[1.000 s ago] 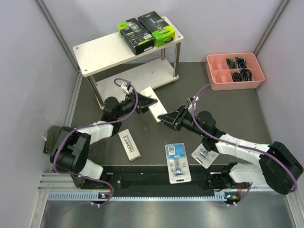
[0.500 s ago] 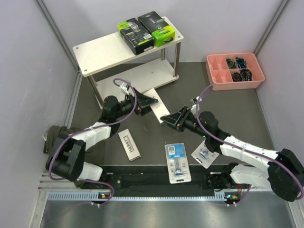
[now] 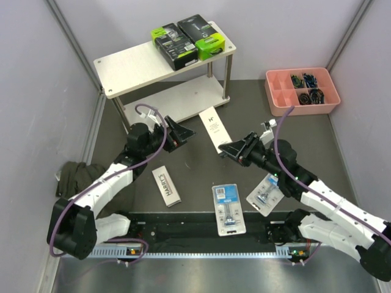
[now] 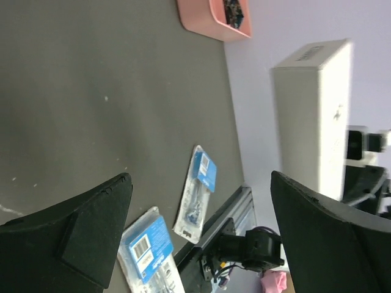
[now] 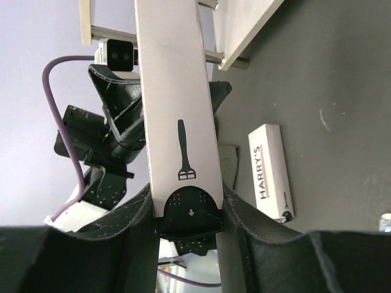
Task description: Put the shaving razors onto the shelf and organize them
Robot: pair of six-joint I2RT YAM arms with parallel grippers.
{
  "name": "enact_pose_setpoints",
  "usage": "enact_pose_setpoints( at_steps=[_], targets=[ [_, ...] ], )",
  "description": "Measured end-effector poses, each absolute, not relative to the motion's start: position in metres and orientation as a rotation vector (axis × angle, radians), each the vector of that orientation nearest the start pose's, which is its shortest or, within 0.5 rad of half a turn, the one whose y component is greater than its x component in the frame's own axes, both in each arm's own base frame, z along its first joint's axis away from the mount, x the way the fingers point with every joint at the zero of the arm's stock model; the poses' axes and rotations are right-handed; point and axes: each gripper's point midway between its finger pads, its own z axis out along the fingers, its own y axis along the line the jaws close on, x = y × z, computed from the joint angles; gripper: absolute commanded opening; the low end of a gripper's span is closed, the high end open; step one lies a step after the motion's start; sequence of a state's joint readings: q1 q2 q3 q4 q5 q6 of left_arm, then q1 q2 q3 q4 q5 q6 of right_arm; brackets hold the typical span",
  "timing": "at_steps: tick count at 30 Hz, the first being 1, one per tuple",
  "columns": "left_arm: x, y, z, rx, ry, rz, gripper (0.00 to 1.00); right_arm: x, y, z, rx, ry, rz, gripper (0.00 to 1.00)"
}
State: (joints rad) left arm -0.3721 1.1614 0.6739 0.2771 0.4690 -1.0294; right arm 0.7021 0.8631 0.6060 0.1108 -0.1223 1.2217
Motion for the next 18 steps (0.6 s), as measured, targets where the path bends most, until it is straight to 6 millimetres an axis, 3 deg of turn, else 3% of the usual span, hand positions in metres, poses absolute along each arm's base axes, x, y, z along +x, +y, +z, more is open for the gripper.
enact_pose_setpoints(
  at_steps=[12,18],
  targets=[
    [0.288,-0.219,0.181,-0.308,2.153,-1.196,0.99,0.221,0.267,0.324,0.218,1.896,1.399,0.10],
    [0.273,-0.210,0.152,-0.295,2.286,-1.101,0.99,0.223,0.279,0.338,0.119,1.919,1.395,0.10]
  ],
)
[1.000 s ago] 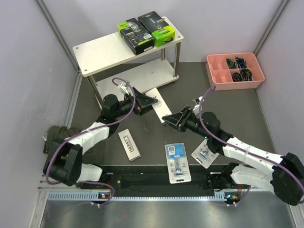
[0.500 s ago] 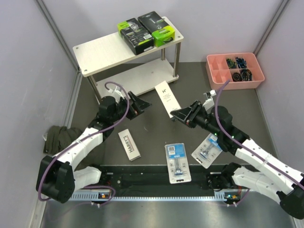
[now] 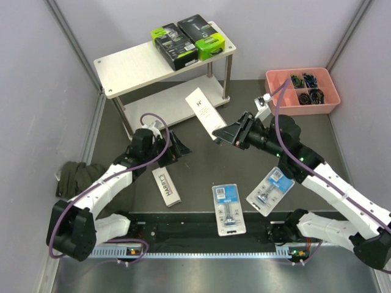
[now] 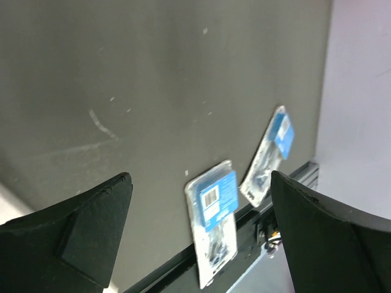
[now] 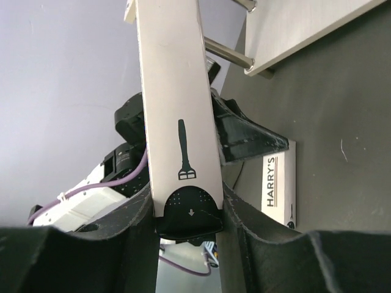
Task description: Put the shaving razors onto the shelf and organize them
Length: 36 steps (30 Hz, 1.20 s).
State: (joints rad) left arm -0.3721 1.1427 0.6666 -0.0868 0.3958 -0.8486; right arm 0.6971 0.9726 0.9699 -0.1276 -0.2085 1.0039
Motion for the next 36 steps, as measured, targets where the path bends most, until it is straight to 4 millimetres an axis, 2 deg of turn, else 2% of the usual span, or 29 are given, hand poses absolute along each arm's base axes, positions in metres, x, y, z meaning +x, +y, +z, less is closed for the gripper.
enact_pose_setpoints(
  at_steps=[4,11,17,23,36],
  targets=[
    [0.263,-0.201,0.138,-0.288,2.353,-1.027,0.99,0.230,0.293,0.350,0.060,1.925,1.407,0.10],
    [0.253,-0.185,0.138,-0.260,2.369,-0.919,0.99,0.251,0.328,0.365,-0.018,1.930,1.476,0.09],
    [0.251,-0.175,0.141,-0.237,2.364,-0.844,0.99,0.277,0.365,0.361,-0.044,1.947,1.565,0.09],
    [0.248,-0.169,0.135,-0.233,2.390,-0.801,0.99,0.303,0.397,0.371,-0.026,1.913,1.670,0.09],
    [0.240,-0.157,0.142,-0.209,2.381,-0.729,0.96,0.368,0.455,0.394,0.113,1.827,1.863,0.09]
  ],
)
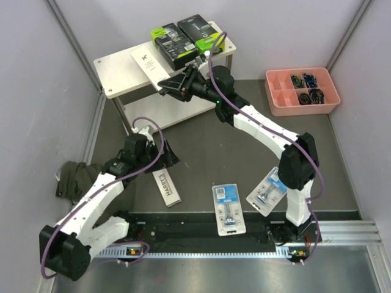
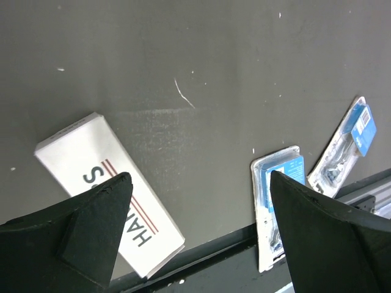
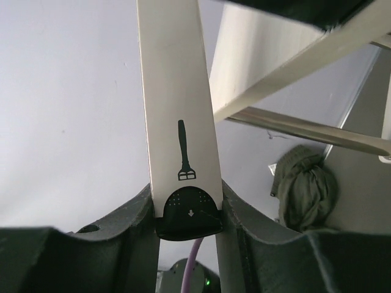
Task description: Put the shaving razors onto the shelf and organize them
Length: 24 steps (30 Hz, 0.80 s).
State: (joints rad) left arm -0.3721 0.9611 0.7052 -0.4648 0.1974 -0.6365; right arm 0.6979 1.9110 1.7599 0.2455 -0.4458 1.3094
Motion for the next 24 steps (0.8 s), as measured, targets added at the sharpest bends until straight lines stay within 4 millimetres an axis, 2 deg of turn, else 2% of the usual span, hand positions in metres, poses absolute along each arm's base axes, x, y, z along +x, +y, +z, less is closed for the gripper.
enact_pose_setpoints(
  at_steps=[5,13,16,19,20,21,24],
  targets=[
    [0.243,-0.151,0.164,-0.170,2.329,-0.692,0.91,0.384,0.466,0.394,0.173,1.829,1.901,0.10],
    [0.247,-0.145,0.228,-0.082,2.137,-0.688,0.74,0.394,0.464,0.396,0.254,1.820,1.892,0.12],
    [0.247,-0.145,0.244,-0.059,2.087,-0.696,0.59,0.399,0.461,0.397,0.285,1.812,1.883,0.13],
    [0.250,-0.146,0.261,-0.032,2.039,-0.702,0.39,0.403,0.459,0.398,0.309,1.808,1.875,0.16],
    [0.251,-0.146,0.267,-0.029,2.024,-0.707,0.25,0.405,0.459,0.399,0.311,1.803,1.875,0.17],
    [0.252,-0.148,0.275,-0.021,2.010,-0.713,0.19,0.407,0.460,0.400,0.312,1.799,1.876,0.18],
    [0.260,-0.155,0.306,0.008,1.951,-0.744,0.00,0.411,0.462,0.400,0.318,1.792,1.878,0.20]
  ],
)
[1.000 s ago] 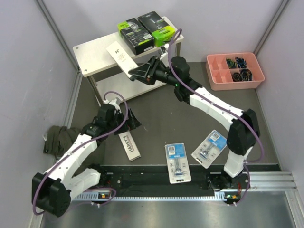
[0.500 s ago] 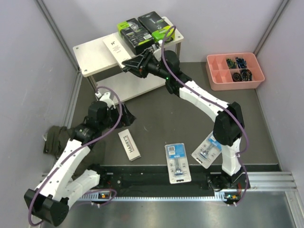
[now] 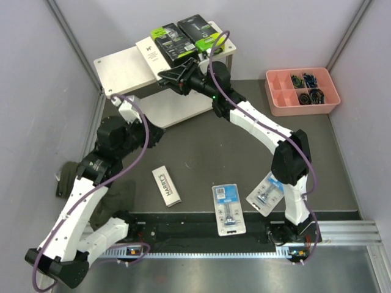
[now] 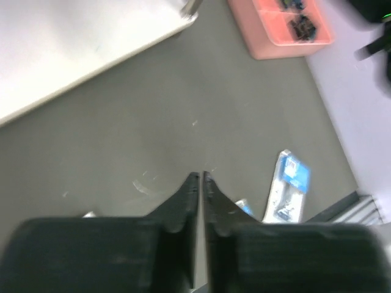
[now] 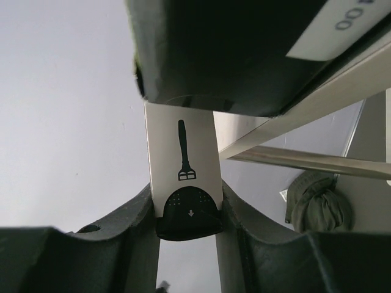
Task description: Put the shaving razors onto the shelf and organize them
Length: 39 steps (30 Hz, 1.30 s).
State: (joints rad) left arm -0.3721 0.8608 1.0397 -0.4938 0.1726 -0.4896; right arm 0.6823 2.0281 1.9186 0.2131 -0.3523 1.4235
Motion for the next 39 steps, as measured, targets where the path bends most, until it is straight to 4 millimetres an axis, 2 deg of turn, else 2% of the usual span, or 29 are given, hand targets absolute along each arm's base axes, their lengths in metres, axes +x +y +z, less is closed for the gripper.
enact_pose_setpoints(
  at_steps=[3,7,21,29,39],
  targets=[
    [0.271,-0.164,0.336,0.037,1.893,-0.779,0.00,0.415,0.464,0.395,0.327,1.801,1.877,0.23],
    [0.285,-0.173,0.355,0.055,1.856,-0.809,0.00,0.421,0.465,0.386,0.355,1.821,1.874,0.27],
    [0.331,-0.178,0.361,-0.010,1.818,-0.761,0.00,0.427,0.459,0.397,0.372,1.763,1.903,0.52],
    [0.358,-0.179,0.366,-0.051,1.778,-0.743,0.00,0.428,0.458,0.399,0.371,1.756,1.906,0.56],
    [0.403,-0.159,0.377,-0.155,1.691,-0.835,0.00,0.430,0.455,0.401,0.373,1.748,1.916,0.57]
  ],
)
